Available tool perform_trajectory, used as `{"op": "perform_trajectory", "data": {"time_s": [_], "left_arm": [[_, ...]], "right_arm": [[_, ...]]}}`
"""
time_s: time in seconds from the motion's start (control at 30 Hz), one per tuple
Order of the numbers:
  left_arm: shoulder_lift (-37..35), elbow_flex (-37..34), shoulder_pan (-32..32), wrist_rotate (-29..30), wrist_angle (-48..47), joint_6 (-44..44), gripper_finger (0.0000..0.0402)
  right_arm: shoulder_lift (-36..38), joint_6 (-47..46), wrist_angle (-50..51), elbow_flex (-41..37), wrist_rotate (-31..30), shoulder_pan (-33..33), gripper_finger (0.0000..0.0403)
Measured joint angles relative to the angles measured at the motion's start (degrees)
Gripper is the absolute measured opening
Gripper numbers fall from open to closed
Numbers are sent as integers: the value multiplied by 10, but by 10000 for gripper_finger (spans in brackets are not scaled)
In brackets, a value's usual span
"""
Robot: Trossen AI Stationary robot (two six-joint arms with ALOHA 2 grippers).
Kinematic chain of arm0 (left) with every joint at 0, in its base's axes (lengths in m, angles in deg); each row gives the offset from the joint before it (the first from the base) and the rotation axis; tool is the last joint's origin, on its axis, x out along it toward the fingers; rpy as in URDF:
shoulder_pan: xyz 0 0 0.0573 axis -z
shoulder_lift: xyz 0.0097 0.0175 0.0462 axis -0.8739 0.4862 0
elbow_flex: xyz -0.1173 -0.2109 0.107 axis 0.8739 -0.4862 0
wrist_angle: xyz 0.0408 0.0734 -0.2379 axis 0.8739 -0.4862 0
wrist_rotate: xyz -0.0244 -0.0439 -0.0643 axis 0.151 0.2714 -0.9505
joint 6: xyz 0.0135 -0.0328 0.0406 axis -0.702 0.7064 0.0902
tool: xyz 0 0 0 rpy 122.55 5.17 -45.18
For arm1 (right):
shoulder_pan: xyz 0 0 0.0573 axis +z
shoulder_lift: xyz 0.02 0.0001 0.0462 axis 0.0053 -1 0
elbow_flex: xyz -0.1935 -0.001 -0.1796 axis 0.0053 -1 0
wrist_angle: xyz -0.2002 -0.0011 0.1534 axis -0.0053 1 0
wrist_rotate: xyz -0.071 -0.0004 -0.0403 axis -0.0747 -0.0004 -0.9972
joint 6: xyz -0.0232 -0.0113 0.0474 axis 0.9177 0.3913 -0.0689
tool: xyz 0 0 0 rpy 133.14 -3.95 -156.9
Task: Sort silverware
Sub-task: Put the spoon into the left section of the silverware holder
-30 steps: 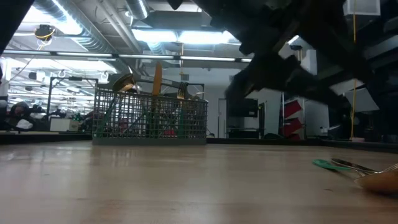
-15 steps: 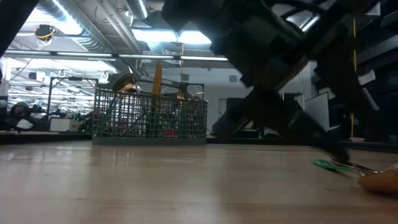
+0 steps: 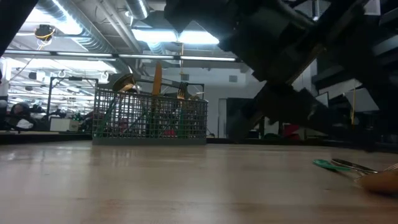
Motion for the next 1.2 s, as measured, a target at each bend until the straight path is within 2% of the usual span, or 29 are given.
{"op": "perform_trajectory", "data": {"time_s": [0.5, 0.9, 1.2], "left_arm": [[20, 0, 0, -2, 10, 12, 131], [11, 1, -1, -72, -49, 15, 131], [-19, -1, -1, -70, -133, 11, 131]], "right_arm": [[0, 0, 0, 0, -1, 0, 149], [0, 0, -2, 0, -1, 0, 149], [0, 0, -11, 0, -1, 0, 149]]}}
